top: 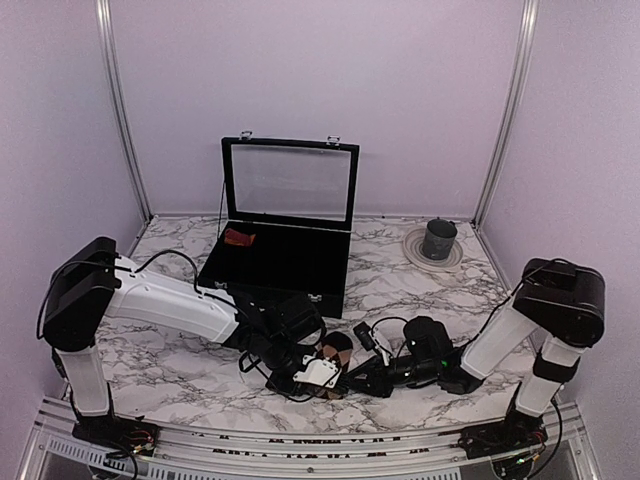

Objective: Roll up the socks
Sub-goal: Roll the sock at the center of the board.

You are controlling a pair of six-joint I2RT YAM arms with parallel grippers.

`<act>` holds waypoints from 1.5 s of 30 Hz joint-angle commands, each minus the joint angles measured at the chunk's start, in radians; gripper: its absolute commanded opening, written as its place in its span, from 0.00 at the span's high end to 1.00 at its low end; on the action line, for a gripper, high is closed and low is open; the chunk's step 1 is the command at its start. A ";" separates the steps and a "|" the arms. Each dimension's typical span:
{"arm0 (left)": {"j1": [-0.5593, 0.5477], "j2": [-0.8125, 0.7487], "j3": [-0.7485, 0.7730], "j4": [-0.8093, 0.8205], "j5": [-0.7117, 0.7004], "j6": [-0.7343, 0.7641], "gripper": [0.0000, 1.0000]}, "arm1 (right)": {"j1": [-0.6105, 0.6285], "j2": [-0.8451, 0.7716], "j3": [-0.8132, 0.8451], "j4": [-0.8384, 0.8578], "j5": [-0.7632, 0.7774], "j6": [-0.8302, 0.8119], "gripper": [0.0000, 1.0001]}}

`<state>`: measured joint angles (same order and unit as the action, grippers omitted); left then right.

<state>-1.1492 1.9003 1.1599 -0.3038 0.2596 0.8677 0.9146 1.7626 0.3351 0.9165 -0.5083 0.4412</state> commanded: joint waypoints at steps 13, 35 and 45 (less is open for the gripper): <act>0.130 0.255 0.204 -0.508 0.450 -0.252 0.97 | 0.029 -0.318 -0.097 -0.173 0.335 -0.290 0.74; 0.217 0.444 0.388 -0.659 0.492 -0.278 0.93 | 0.264 -0.072 0.095 -0.171 0.307 -0.570 0.71; 0.225 0.301 0.264 -0.446 0.418 -0.303 0.73 | 0.263 -0.008 0.059 -0.092 0.316 -0.479 1.00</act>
<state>-0.9283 2.2272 1.5017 -0.8494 0.8787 0.5850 1.1698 1.7218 0.4122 0.8028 -0.2058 -0.0895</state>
